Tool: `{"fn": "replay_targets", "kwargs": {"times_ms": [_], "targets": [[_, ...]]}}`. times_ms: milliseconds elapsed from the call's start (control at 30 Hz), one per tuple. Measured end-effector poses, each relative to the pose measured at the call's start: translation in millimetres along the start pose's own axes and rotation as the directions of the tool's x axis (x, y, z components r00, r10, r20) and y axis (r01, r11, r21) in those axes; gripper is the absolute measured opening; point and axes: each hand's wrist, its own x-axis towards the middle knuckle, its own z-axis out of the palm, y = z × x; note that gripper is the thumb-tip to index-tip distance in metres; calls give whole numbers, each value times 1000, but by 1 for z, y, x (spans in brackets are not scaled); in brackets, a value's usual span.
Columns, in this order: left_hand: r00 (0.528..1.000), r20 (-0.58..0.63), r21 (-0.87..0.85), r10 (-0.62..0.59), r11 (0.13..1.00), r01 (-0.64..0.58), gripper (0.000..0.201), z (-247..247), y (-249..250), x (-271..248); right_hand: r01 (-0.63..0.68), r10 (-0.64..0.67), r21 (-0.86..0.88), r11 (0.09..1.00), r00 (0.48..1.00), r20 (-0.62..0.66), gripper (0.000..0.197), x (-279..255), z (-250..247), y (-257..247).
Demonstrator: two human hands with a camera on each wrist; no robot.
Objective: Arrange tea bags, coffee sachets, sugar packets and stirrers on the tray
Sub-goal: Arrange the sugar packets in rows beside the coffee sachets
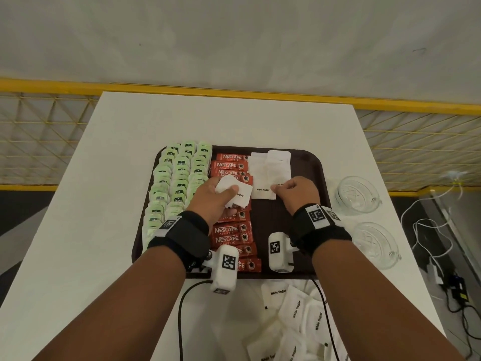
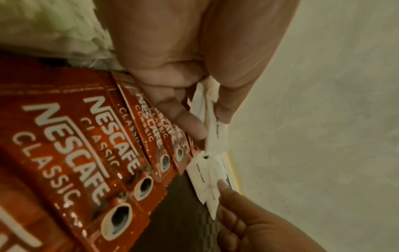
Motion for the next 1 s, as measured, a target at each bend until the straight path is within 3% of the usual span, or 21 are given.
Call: {"fn": "replay_targets", "kwargs": {"times_ms": [100,200,367,433,633,800,900,1000], "targets": [[1000,8,-55,10,998,-9,35,5,-1,-2,73,-92,170,983,991,102,32,-19,-8,-9],[999,42,-82,9,997,-6,30,14,-2,-6,22,-120,334,942,953,277,26,-39,-6,-15],[992,102,-178,-77,980,94,16,25,-1,-13,-42,-35,450,892,986,162,15,-37,-6,5],[991,103,-195,-82,976,101,18,25,1,-14,-46,6,421,906,995,96,11,-29,-9,15],[997,-39,165,61,985,-54,23,19,-3,-7,-19,16,207,978,1000,19,8,-1,-17,34],[999,-29,70,42,997,-40,24,17,-8,-6,-18,18,35,999,1000,-5,23,17,-15,30],[1000,-9,-12,1,1000,-2,21,18,-8,-6,-41,41,-50,998,999,-7,20,21,-14,27],[1000,3,-61,-19,998,19,20,20,-9,-7,-29,26,-36,999,995,-98,14,16,-16,25]]}}
